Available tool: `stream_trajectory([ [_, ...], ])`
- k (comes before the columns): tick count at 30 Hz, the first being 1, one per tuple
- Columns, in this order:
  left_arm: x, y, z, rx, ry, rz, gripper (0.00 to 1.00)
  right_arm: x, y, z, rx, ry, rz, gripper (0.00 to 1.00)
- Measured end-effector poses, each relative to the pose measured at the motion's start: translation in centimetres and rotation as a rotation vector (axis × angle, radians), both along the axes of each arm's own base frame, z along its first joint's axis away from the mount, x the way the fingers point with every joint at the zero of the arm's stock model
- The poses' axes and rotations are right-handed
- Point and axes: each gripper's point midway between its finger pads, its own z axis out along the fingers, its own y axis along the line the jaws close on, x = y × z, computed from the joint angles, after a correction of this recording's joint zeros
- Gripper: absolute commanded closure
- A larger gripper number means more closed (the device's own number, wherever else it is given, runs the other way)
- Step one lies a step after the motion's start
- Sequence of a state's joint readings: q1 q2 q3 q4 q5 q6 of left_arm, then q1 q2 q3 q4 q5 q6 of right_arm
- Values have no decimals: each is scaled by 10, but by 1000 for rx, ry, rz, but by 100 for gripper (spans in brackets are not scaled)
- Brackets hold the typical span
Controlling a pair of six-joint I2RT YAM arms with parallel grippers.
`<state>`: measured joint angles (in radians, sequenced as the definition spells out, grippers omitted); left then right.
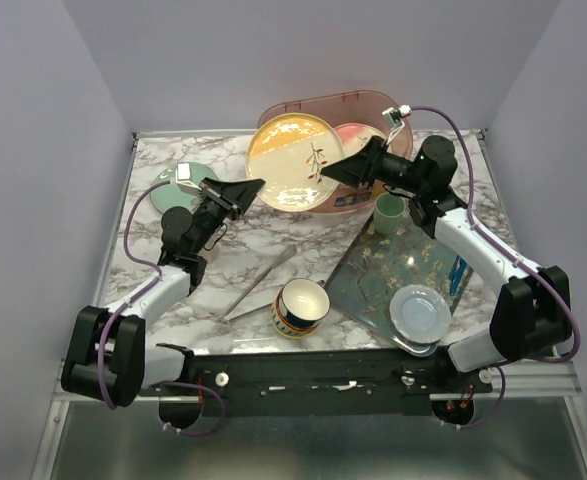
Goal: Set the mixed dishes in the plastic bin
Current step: Pick up the plate at the center of the board.
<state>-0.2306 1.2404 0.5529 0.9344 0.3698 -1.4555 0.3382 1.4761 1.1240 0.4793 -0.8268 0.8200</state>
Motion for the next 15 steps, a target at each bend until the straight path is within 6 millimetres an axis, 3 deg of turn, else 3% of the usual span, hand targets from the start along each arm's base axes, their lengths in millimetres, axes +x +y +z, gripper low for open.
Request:
stream_trajectory([
  [4, -3, -11, 0, 11, -9, 5, 100, 3, -2, -3, 5, 27, -20, 47],
  [9, -5, -19, 3, 16, -26, 10, 100, 11, -7, -6, 13, 60, -63, 68],
  [10, -5, -20, 4, 19, -29, 12, 100, 12, -8, -7, 17, 69, -69, 80],
  [13, -6, -24, 6, 40, -48, 14, 100, 15, -10, -10, 31, 116, -87, 97],
  [15, -5, -25, 10, 59, -70, 20, 91, 17, -12, -12, 42, 152, -98, 99],
])
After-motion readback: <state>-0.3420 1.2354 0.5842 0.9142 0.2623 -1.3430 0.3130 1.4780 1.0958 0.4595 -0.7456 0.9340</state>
